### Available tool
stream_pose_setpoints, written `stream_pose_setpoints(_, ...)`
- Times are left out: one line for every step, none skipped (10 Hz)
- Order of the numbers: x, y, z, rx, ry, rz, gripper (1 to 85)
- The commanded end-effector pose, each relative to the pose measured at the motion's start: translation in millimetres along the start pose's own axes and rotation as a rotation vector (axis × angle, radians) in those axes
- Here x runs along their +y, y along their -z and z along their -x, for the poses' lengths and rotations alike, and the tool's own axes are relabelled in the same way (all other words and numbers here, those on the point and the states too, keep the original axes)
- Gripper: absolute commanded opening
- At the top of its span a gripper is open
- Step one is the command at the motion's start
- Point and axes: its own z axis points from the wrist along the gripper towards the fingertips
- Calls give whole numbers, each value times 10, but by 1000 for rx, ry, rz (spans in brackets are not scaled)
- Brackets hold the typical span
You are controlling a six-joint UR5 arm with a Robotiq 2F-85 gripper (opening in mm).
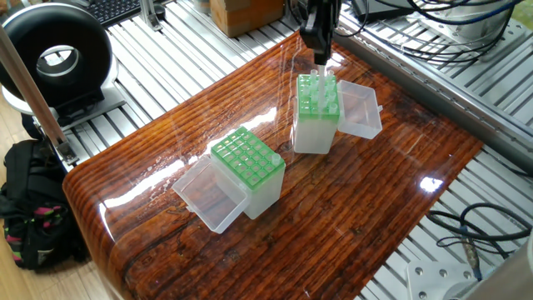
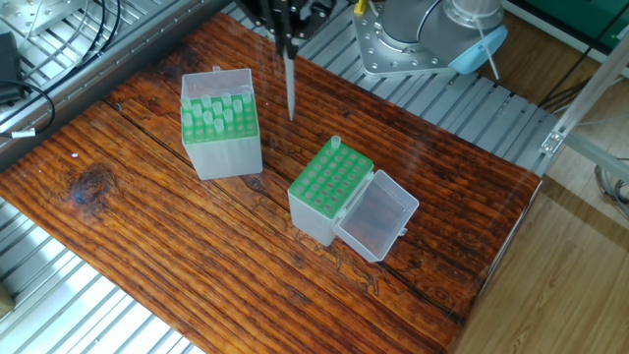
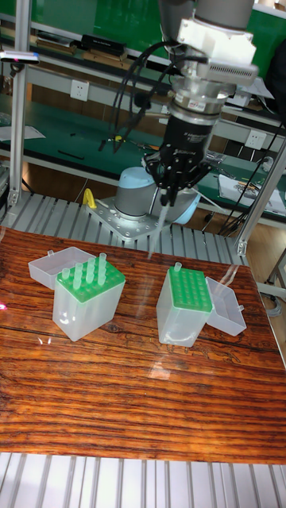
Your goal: Transfer all large pipette tips from one holder to another
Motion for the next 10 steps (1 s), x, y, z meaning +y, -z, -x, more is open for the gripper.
stream_pose_setpoints(227,53,9,-54,-78,27,123)
stream_pose_setpoints(276,44,29,-68,-96,26,127)
stream_pose_setpoints(322,15,48,-76,-118,21,130)
stream_pose_setpoints(376,-17,64,-82,-138,19,130)
stream_pose_setpoints(382,-32,76,-89,-142,11,133)
stream_pose_setpoints(395,-36,85,-95,-150,10,140)
stream_pose_setpoints(384,-37,100,-106,-165,1,140)
stream_pose_setpoints(393,-33,115,-113,-177,6,140)
stream_pose_setpoints(421,-28,169,-132,-189,20,140)
stream_pose_setpoints(419,-28,224,-147,-195,23,140)
